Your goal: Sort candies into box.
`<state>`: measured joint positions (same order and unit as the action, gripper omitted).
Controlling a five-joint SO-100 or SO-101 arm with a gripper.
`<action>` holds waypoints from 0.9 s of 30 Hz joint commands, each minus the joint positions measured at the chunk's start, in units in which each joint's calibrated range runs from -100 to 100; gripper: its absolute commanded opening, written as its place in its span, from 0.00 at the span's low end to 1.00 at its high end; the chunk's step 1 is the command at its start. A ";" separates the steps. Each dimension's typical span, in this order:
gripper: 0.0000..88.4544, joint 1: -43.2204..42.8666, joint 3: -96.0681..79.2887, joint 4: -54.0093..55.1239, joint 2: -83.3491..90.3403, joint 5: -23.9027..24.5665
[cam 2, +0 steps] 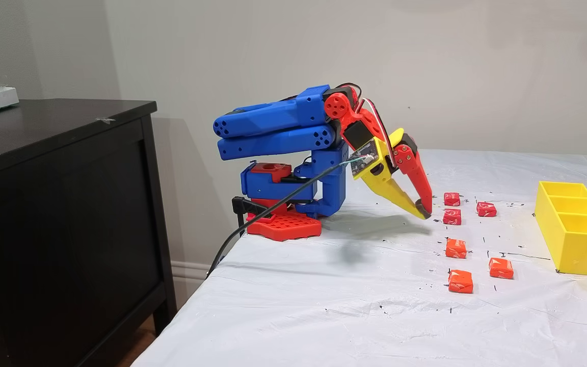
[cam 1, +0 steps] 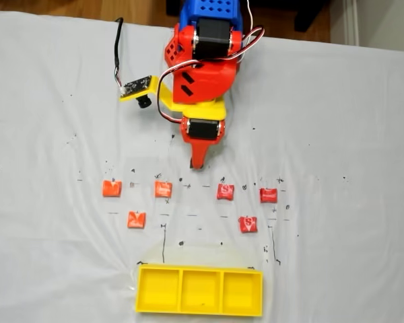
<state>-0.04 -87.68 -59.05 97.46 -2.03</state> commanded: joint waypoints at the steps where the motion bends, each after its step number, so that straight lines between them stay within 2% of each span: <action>1: 0.00 -1.68 10.53 0.55 -9.08 0.05; 3: 0.00 -1.32 17.45 -0.02 -16.72 1.22; 8: 0.00 -1.77 35.38 -6.90 -35.29 0.63; 27: 0.00 -15.81 47.67 -10.01 -45.55 1.37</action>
<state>-13.77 -44.91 -69.76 52.79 -1.10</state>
